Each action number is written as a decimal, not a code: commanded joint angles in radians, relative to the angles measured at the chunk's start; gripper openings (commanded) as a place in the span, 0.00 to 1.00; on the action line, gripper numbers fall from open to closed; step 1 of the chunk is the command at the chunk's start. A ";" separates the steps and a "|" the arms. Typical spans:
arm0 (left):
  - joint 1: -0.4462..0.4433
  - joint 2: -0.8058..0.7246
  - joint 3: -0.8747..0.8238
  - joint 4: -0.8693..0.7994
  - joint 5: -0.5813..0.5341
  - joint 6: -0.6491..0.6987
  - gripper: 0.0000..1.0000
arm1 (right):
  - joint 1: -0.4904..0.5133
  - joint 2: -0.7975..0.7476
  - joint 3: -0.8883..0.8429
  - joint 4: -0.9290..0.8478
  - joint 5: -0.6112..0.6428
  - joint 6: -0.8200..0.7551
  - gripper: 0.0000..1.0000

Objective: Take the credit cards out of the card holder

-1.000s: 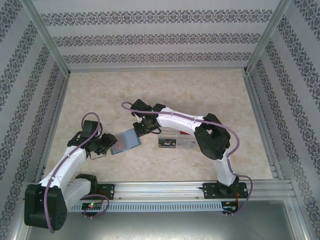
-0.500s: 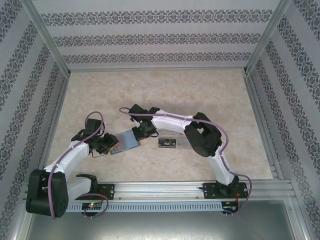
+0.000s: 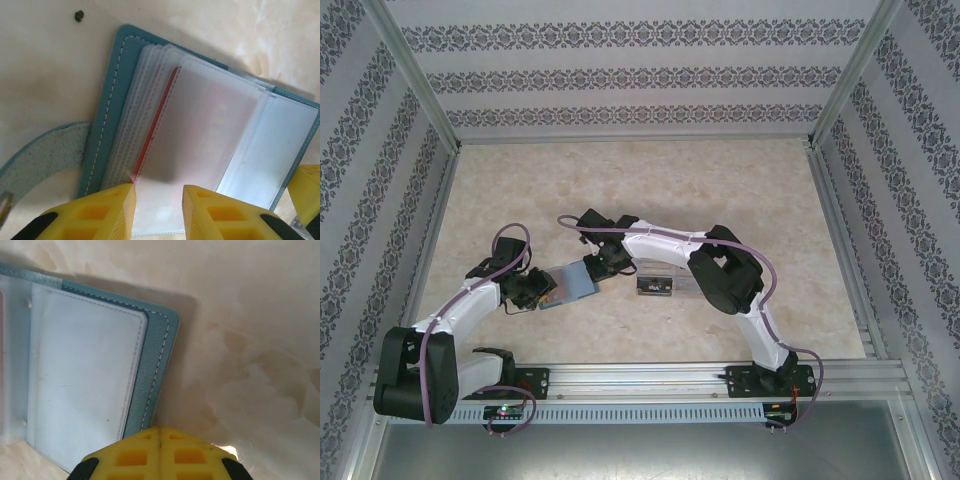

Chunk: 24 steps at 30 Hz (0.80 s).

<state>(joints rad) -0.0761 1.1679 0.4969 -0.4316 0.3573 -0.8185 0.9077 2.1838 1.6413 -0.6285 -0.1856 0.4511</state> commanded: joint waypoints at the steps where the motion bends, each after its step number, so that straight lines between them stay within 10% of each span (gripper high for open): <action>1: 0.010 0.009 0.006 -0.004 -0.050 0.025 0.32 | 0.011 0.025 0.034 -0.020 -0.024 0.020 0.00; 24: -0.021 0.062 -0.014 0.241 0.187 -0.007 0.48 | 0.014 0.037 0.052 -0.025 -0.041 0.022 0.00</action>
<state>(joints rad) -0.0845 1.2278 0.4965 -0.2531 0.4915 -0.8196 0.9077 2.1933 1.6588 -0.6395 -0.2047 0.4660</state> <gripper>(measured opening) 0.480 0.065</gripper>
